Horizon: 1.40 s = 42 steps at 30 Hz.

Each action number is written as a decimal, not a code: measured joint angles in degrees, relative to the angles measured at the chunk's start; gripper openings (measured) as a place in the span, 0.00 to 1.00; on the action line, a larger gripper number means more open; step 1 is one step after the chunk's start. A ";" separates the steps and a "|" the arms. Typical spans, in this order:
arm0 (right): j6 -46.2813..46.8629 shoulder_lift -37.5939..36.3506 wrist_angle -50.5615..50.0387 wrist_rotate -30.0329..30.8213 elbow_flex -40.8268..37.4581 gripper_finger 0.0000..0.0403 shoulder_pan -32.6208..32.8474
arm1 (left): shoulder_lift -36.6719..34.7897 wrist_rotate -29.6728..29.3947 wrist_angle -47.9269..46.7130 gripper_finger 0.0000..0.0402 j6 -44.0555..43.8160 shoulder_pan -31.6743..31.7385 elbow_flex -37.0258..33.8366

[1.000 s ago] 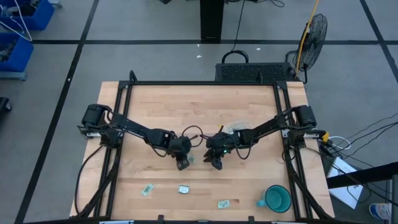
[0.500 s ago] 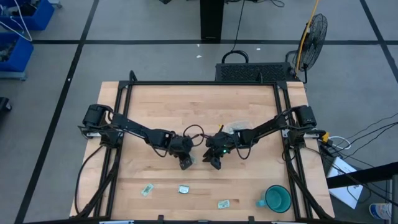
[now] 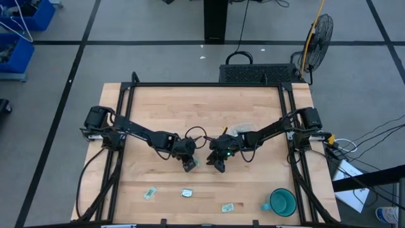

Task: Pick and place Stevia / Truvia into bins
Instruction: Put the green stevia packet into the transparent bin

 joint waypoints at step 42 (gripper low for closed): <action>2.26 -0.04 11.28 -0.12 0.00 0.32 -0.65 | -11.81 -4.45 3.07 0.00 7.23 0.75 -0.20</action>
